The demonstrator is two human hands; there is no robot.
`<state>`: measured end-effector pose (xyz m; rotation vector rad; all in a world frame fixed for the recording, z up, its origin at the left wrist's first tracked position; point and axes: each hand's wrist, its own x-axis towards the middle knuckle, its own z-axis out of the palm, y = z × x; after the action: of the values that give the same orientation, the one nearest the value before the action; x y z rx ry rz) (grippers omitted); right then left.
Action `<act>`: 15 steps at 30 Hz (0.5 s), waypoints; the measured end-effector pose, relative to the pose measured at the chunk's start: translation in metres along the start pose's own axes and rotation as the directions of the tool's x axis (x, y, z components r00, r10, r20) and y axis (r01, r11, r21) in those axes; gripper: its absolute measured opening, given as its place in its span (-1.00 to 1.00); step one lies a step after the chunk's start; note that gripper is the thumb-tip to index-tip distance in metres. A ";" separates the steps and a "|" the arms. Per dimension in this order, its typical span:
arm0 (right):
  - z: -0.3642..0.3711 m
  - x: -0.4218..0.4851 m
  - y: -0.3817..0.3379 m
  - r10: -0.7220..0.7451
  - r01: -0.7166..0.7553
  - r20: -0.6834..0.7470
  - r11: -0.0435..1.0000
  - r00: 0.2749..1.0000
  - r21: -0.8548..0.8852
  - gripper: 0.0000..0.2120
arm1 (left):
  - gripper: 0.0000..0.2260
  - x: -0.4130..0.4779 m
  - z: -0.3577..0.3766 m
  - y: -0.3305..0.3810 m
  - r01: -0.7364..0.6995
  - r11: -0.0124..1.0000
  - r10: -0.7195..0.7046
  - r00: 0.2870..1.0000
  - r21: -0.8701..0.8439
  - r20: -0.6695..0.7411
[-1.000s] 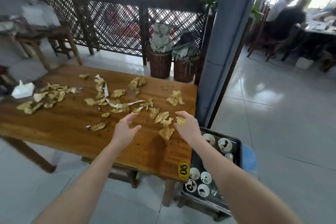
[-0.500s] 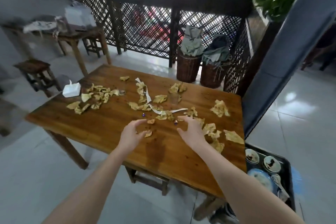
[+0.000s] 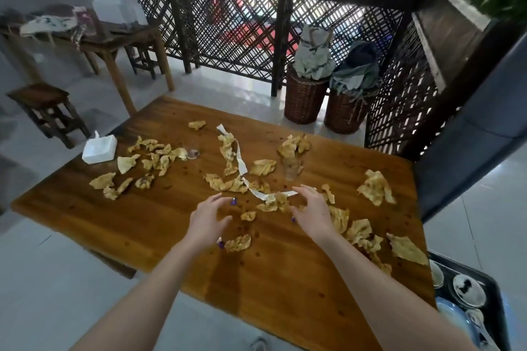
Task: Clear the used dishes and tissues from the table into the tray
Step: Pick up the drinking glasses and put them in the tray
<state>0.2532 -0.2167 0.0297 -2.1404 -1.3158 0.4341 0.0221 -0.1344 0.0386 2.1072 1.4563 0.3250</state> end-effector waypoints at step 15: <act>0.052 0.160 0.045 0.222 -0.226 0.087 0.974 0.971 0.031 -0.32 | -0.47 0.150 0.022 -0.026 0.030 1.000 -0.030 0.996 -0.004 0.087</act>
<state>0.3295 -0.0742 -0.0354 -2.2668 -1.1014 0.6422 0.0703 0.0036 -0.0100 2.0672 1.4339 0.2229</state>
